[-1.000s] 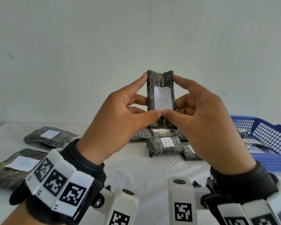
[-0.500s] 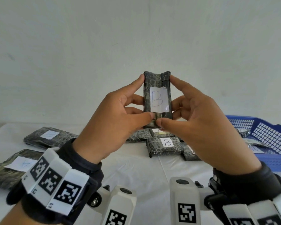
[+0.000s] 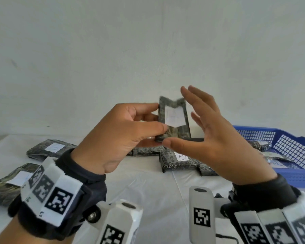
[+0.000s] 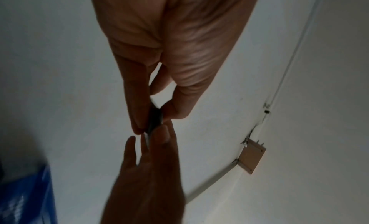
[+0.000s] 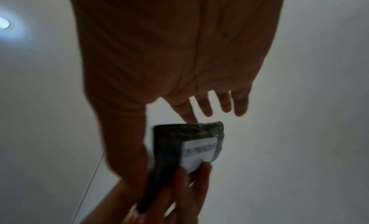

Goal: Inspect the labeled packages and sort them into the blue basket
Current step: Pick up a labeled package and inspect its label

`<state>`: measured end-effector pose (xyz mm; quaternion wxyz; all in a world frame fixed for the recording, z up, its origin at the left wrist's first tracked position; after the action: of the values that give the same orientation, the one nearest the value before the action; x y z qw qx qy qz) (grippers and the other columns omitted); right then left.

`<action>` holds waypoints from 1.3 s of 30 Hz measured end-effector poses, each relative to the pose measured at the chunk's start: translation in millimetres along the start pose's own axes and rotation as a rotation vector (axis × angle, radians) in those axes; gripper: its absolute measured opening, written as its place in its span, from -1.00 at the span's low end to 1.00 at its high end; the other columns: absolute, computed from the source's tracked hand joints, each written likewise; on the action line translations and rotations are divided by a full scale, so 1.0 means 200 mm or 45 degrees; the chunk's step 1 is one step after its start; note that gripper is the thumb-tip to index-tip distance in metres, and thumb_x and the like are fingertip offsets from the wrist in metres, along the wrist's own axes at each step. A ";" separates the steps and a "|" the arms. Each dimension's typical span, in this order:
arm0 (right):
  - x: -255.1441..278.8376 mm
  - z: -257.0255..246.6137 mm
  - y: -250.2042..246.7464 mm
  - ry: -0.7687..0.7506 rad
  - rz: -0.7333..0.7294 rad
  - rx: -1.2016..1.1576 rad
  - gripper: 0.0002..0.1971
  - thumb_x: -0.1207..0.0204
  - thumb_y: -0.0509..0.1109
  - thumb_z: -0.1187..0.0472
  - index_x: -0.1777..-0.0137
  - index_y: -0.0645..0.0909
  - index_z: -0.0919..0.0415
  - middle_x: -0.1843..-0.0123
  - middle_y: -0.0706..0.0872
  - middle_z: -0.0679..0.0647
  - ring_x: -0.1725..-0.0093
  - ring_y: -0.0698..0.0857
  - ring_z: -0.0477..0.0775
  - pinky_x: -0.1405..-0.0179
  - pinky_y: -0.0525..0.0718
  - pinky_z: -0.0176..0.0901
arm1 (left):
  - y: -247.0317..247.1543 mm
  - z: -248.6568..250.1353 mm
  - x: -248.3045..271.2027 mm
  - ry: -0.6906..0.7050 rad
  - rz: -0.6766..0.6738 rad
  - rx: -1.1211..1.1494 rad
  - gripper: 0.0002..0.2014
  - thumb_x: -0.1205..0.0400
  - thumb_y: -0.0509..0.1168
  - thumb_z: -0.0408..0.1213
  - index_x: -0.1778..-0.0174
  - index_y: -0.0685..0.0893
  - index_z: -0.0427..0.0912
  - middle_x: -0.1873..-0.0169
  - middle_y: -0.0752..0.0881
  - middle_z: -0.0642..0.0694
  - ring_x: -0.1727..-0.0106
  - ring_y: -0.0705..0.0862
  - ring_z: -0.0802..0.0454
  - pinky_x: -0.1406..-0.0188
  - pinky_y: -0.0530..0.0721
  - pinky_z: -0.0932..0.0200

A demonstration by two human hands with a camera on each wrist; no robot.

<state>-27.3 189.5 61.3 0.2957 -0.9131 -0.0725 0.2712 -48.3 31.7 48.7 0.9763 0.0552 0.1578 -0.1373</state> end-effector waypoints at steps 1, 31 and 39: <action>0.00 0.00 0.00 -0.029 -0.007 -0.003 0.05 -0.28 0.69 -0.33 -0.77 0.27 -0.31 -0.74 0.20 -0.45 -0.69 0.28 -0.44 -0.67 0.28 -0.29 | 0.02 -0.01 0.00 -0.059 -0.060 0.046 -0.53 -0.41 0.51 -0.43 -0.29 0.82 -0.23 -0.04 0.89 -0.25 0.12 0.89 -0.03 0.20 0.85 0.21; -0.04 -0.01 0.03 -0.095 0.215 -0.563 -0.63 -0.47 0.38 -0.21 0.05 0.89 0.01 -0.04 0.91 0.06 -0.21 0.82 0.20 -0.46 0.65 0.41 | 0.10 0.04 0.02 0.184 -0.022 0.068 -0.18 -0.36 0.50 0.29 0.11 0.56 -0.57 -0.02 0.46 -0.18 -0.11 0.37 -0.10 -0.54 0.38 -0.42; -0.03 0.00 0.04 -0.092 0.195 -0.638 -0.55 -0.47 0.34 -0.24 0.07 0.85 0.11 -0.02 0.75 0.42 -0.23 0.70 0.49 -0.47 0.62 0.50 | 0.12 0.03 0.02 0.173 -0.121 0.068 -0.73 -0.42 0.35 0.17 0.24 0.93 0.19 0.12 0.86 0.20 -0.07 0.73 0.23 -0.65 0.50 -0.21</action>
<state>-33.3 181.6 60.0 0.0362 -0.9504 -0.0784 0.2988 -36.6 52.1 55.1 0.9539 0.0829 0.2223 -0.1836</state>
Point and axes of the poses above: each hand's wrist, its own x-axis away from the middle knuckle, its own y-axis out of the palm, z = x × y, the point moved 8 cm from there along -x, towards the middle knuckle
